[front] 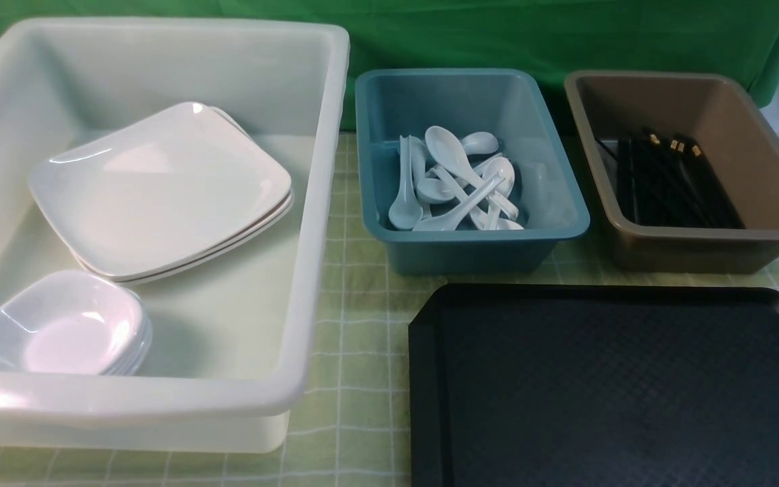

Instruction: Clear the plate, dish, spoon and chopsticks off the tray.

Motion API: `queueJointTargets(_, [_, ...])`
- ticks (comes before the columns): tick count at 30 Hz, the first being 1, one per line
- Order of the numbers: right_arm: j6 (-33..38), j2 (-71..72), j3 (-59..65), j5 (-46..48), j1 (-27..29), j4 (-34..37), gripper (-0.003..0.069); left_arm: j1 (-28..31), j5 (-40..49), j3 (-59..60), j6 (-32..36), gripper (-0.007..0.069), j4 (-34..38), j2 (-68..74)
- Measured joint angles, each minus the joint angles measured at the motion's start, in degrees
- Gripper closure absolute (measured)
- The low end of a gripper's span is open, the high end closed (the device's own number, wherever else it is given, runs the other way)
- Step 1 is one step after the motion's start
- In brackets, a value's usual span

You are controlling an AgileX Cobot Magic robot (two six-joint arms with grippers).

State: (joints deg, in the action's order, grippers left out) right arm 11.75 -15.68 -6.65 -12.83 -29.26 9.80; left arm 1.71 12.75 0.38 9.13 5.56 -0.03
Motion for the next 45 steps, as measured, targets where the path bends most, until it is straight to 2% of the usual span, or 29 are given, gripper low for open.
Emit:
queueJointTargets(13, [2.73,0.91,3.61,0.58,0.78,2.37,0.0421,0.00,0.00,0.00,-0.04,0.0622,0.00,0.00])
queueJointTargets(18, [5.72,4.57,6.91,5.21,10.91,2.38,0.0421,0.00,0.00,0.00,-0.04,0.0622,0.00,0.00])
queueJointTargets(24, [7.49,13.07,7.07,23.80,22.20,1.96,0.0421,0.00,0.00,0.00,0.06,0.0622,-0.29,0.00])
queueJointTargets(26, [7.77,15.30,7.07,25.84,26.04,1.70,0.0421,0.00,-0.04,0.00,0.06,0.0622,-0.70,-0.04])
queueJointTargets(29, [7.40,15.56,7.07,26.77,28.61,1.46,0.0421,0.00,0.27,0.00,0.06,0.0622,-2.11,-0.04])
queueJointTargets(34, [6.37,15.56,7.07,26.97,31.10,1.28,0.0421,0.00,0.02,0.00,0.06,0.0622,-3.25,-0.04])
queueJointTargets(45, [5.84,15.56,7.07,26.97,31.41,1.28,0.0421,0.00,0.02,0.00,0.00,0.0622,-3.49,-0.04])
